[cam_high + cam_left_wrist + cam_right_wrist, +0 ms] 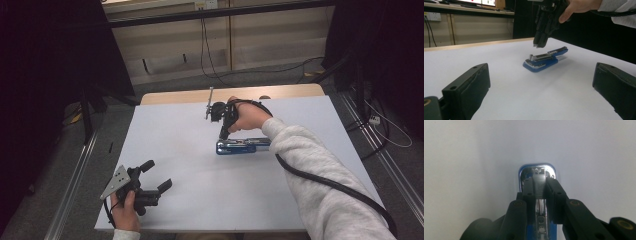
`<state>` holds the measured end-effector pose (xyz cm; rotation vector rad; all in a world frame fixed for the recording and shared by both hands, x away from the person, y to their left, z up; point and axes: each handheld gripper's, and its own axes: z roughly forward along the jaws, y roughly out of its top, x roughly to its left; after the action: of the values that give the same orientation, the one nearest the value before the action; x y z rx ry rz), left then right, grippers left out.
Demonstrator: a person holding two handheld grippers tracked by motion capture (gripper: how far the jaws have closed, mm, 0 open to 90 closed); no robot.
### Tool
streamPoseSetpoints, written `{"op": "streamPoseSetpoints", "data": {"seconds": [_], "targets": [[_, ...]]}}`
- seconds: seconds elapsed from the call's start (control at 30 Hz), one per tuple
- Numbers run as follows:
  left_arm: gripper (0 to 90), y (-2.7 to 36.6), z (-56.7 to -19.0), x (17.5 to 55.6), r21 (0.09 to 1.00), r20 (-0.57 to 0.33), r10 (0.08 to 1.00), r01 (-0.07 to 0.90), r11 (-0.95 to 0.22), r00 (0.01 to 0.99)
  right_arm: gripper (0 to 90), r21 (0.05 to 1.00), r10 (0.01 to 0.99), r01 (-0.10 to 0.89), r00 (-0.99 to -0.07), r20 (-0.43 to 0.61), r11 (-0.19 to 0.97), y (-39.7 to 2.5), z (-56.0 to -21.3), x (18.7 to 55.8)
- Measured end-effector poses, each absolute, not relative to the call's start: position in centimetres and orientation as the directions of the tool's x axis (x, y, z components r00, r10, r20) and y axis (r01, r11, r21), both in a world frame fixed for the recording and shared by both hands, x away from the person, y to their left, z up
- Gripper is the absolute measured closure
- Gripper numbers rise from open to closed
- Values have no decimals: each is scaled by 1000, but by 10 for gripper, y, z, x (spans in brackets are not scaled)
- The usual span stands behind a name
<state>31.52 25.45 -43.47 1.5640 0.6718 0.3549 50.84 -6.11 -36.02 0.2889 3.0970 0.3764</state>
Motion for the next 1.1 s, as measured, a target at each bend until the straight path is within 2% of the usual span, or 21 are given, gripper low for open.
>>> {"op": "streamPoseSetpoints", "data": {"seconds": [1.1], "targets": [[14,255,-435,314,979,-163,605,206,-1,779,789,211,165,163,-986,10,964,-66,-377,509]]}}
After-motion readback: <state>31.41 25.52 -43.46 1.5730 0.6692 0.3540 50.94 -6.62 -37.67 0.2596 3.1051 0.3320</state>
